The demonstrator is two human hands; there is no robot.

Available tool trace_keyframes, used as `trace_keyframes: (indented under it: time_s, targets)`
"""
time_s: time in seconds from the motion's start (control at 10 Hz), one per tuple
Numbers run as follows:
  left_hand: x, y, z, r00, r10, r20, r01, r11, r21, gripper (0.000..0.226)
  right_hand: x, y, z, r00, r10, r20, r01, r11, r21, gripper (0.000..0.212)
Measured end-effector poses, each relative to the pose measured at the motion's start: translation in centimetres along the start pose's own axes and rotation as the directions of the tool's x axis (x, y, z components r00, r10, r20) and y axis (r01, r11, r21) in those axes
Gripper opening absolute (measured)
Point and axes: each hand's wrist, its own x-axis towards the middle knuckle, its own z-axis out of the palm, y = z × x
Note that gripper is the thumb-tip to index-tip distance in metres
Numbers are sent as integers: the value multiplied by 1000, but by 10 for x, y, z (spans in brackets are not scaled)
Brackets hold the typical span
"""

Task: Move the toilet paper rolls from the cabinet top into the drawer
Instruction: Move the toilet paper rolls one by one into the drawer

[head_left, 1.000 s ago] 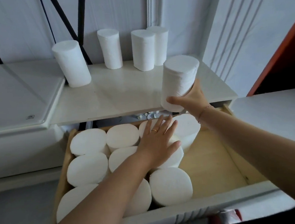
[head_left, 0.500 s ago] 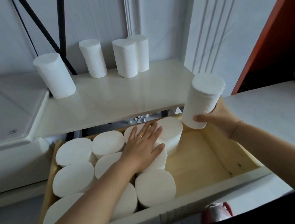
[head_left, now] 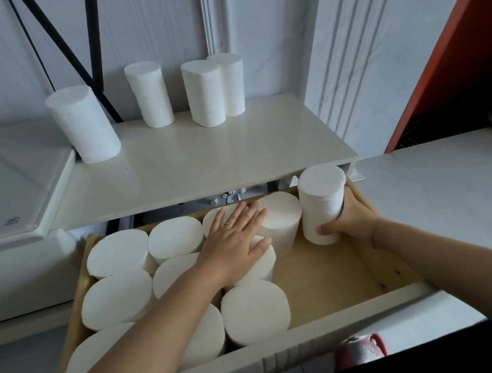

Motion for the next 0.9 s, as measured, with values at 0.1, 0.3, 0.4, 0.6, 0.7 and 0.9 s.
trace_keyframes:
  time_s: [0.1,0.3,0.4,0.6,0.7,0.9]
  targets:
    - [0,0,-1,1000,1,2,-1,1000,-1,60,2,7,5,997,41,64,-41,999,1,125]
    - [0,0,-1,1000,-5,9,5,1000,-3,60,5,15,10,991,96,98,-95,995,-18,131]
    - [0,1,-1,1000,-7,11,7,1000,-1,60,6,15,9,994,91,68,-90,996,-26,131]
    - [0,1,-2,1000,-7,13,7,1000,-5,60,8,11,4,997,29,69,-27,999,-21,127]
    - [0,1,-1,1000,-7,14,7,1000,-6,60,9,9,0,996,27,81,-24,999,-33,121]
    - [0,1,-1,1000,-7,7,7,1000,-1,60,10,10,-5,990,85,112,-80,996,-51,110]
